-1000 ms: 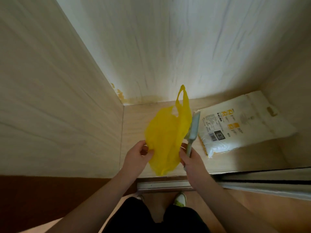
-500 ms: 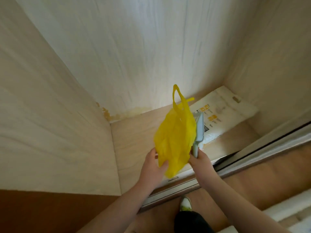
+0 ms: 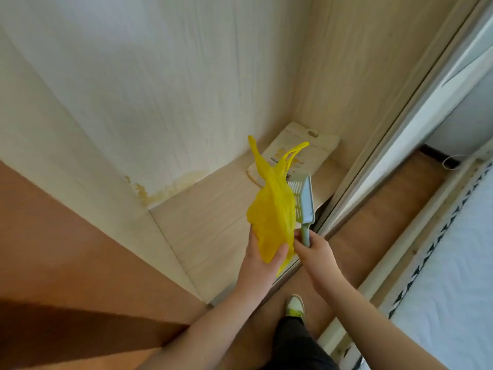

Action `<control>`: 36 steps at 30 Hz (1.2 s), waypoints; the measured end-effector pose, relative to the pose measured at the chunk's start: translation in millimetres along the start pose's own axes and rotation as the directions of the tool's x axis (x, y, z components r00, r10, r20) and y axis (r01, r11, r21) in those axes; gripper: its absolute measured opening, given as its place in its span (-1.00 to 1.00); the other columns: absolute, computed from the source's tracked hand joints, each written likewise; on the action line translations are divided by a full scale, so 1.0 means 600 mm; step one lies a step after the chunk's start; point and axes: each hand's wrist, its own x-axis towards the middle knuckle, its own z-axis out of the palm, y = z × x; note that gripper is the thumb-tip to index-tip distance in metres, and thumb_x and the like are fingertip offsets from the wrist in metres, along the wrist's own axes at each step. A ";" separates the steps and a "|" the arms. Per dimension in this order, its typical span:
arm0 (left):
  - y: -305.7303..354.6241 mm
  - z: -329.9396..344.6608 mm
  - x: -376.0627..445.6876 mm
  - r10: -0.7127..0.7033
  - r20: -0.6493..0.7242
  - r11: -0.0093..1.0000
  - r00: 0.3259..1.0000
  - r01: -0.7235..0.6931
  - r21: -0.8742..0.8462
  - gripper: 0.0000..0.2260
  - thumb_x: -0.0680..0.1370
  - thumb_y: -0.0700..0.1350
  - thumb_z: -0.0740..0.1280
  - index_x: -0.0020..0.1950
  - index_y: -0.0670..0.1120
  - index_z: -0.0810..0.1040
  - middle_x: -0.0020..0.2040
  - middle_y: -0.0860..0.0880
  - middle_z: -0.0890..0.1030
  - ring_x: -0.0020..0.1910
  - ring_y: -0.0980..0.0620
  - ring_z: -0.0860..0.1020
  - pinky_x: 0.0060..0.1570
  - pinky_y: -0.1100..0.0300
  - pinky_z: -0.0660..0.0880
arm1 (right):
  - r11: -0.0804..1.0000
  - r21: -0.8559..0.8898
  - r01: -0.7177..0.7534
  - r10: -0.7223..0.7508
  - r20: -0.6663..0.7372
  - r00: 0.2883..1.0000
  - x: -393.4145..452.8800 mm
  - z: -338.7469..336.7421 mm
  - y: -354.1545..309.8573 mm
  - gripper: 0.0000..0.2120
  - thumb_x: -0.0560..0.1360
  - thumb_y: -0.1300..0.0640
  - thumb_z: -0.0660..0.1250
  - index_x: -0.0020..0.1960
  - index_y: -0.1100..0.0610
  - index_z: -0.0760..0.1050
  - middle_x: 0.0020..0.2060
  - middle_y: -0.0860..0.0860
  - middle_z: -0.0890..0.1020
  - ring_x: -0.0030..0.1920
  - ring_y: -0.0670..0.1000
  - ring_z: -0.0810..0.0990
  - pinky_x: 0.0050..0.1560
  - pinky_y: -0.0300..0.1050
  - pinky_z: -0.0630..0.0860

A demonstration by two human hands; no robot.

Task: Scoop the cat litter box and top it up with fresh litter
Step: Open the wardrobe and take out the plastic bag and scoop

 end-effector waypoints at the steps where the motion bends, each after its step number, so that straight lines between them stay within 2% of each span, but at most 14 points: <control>1: 0.004 -0.003 -0.009 0.027 0.023 1.000 0.999 -0.028 0.012 -0.07 0.29 0.50 0.24 0.55 0.23 -0.05 0.51 0.10 0.29 0.42 0.10 0.36 0.36 0.11 0.37 | 1.000 0.010 -0.002 0.002 -0.015 1.000 -0.019 -0.005 -0.004 -0.90 0.47 0.16 0.35 -0.09 0.02 0.63 -0.17 0.05 0.68 -0.11 0.14 0.61 -0.03 0.08 0.55; 4: 0.011 -0.005 -0.026 0.093 0.087 0.995 0.992 -0.095 0.017 -0.04 0.25 0.52 0.32 0.52 0.30 -0.05 0.53 0.14 0.24 0.45 0.11 0.31 0.39 0.05 0.35 | 0.999 0.035 -0.021 0.024 -0.072 0.997 -0.062 -0.016 -0.012 -0.88 0.45 0.21 0.37 -0.16 0.02 0.62 -0.27 -0.07 0.64 -0.20 -0.01 0.57 -0.08 -0.02 0.53; 7: 0.022 0.006 -0.031 0.097 0.092 0.995 0.991 -0.096 -0.014 -0.01 0.22 0.48 0.40 0.53 0.28 0.00 0.50 0.15 0.28 0.43 0.13 0.34 0.37 0.02 0.38 | 1.000 0.011 -0.018 0.019 -0.088 0.996 -0.084 -0.021 -0.014 -0.85 0.44 0.25 0.36 -0.18 0.02 0.61 -0.30 -0.08 0.62 -0.27 -0.11 0.52 -0.20 -0.17 0.48; 9: 0.030 0.016 -0.032 0.089 0.057 0.996 0.994 -0.088 -0.014 -0.15 0.30 0.39 0.38 0.51 0.23 0.14 0.43 0.14 0.38 0.37 0.12 0.41 0.33 0.03 0.42 | 1.000 0.002 -0.002 0.002 -0.073 0.997 -0.089 -0.026 -0.012 -0.91 0.47 0.19 0.38 -0.16 0.02 0.62 -0.30 -0.06 0.62 -0.28 -0.14 0.52 -0.24 -0.22 0.47; 12: 0.033 0.023 -0.025 0.013 -0.015 1.000 1.000 -0.014 -0.009 -0.61 0.55 0.16 0.28 0.36 0.16 0.36 0.30 0.04 0.52 0.26 0.00 0.51 0.24 -0.03 0.46 | 0.997 0.079 -0.016 0.023 -0.093 0.995 -0.087 -0.035 -0.009 -0.89 0.52 0.05 0.37 -0.13 0.05 0.61 -0.33 -0.08 0.60 -0.31 -0.15 0.51 -0.26 -0.22 0.45; 14: 0.032 0.021 -0.023 -0.013 -0.040 1.000 0.999 0.013 0.013 -0.69 0.61 0.06 0.24 0.34 0.07 0.42 0.23 0.02 0.56 0.20 -0.01 0.53 0.20 -0.01 0.48 | 0.995 0.096 -0.026 0.040 -0.144 0.989 -0.080 -0.048 -0.007 -0.84 0.54 0.00 0.34 -0.13 0.05 0.62 -0.28 -0.07 0.65 -0.33 -0.18 0.50 -0.24 -0.18 0.43; 17: 0.030 0.014 -0.028 0.005 -0.067 0.997 0.998 0.001 0.079 -0.79 0.62 0.01 0.22 0.22 0.00 0.49 0.06 0.02 0.60 0.06 -0.02 0.57 0.06 0.02 0.51 | 0.991 0.125 -0.048 0.075 -0.216 0.973 -0.063 -0.066 -0.004 -0.79 0.55 -0.03 0.32 -0.14 0.06 0.62 -0.18 -0.01 0.69 -0.39 -0.18 0.47 -0.24 -0.14 0.41; 21: 0.026 0.006 -0.032 -0.019 -0.064 0.996 0.998 0.025 0.085 -0.79 0.64 0.03 0.16 0.19 0.01 0.50 0.02 0.02 0.61 0.00 0.01 0.58 0.02 0.02 0.52 | 0.970 0.226 -0.089 0.144 -0.239 0.960 -0.047 -0.071 -0.008 -0.79 0.56 -0.02 0.30 -0.06 0.12 0.59 -0.19 0.01 0.70 -0.45 -0.14 0.39 -0.36 -0.19 0.37; 24: 0.026 0.002 -0.040 -0.009 -0.032 0.998 0.999 0.011 0.056 -0.80 0.65 0.03 0.13 0.17 0.06 0.51 0.01 0.05 0.62 -0.01 0.05 0.58 0.05 0.01 0.52 | 0.956 0.282 -0.079 0.156 -0.261 0.953 -0.051 -0.058 -0.013 -0.82 0.56 0.02 0.31 -0.02 0.14 0.55 -0.29 0.00 0.65 -0.41 -0.07 0.38 -0.44 -0.25 0.37; 27: 0.031 -0.001 -0.052 0.030 0.045 0.996 0.999 -0.034 0.083 -0.84 0.66 0.03 0.11 0.11 0.12 0.48 -0.01 0.07 0.61 -0.02 0.10 0.57 0.03 0.08 0.53 | 0.948 0.313 -0.051 0.152 -0.308 0.939 -0.070 -0.045 -0.012 -0.83 0.56 0.03 0.31 -0.02 0.13 0.53 -0.31 0.01 0.63 -0.43 -0.08 0.37 -0.44 -0.23 0.36; 31: 0.041 -0.005 -0.076 0.113 0.154 0.985 0.982 -0.131 0.115 -0.84 0.66 0.04 0.11 0.12 0.17 0.46 0.02 0.07 0.62 -0.02 0.13 0.57 0.07 0.02 0.53 | 0.955 0.294 -0.030 0.145 -0.378 0.914 -0.122 -0.039 -0.004 -0.81 0.56 -0.02 0.30 -0.06 0.10 0.57 -0.25 0.04 0.66 -0.39 -0.07 0.39 -0.33 -0.12 0.36; 34: 0.041 -0.019 -0.110 0.170 0.233 0.977 0.958 -0.194 0.083 -0.80 0.66 0.05 0.11 0.18 0.12 0.50 0.03 0.07 0.63 -0.01 0.12 0.59 0.08 0.00 0.54 | 0.940 0.340 -0.004 0.161 -0.435 0.886 -0.178 -0.033 -0.001 -0.77 0.57 -0.04 0.28 -0.07 0.10 0.59 -0.27 0.02 0.66 -0.43 -0.09 0.37 -0.40 -0.18 0.34; 36: 0.031 -0.038 -0.143 0.198 0.290 0.971 0.936 -0.228 0.073 -0.80 0.67 0.05 0.10 0.17 0.14 0.49 0.04 0.08 0.62 0.00 0.14 0.58 0.07 0.06 0.54 | 0.931 0.365 0.025 0.164 -0.478 0.863 -0.222 -0.021 0.003 -0.77 0.56 -0.05 0.28 -0.06 0.10 0.60 -0.28 0.00 0.66 -0.44 -0.09 0.37 -0.42 -0.20 0.33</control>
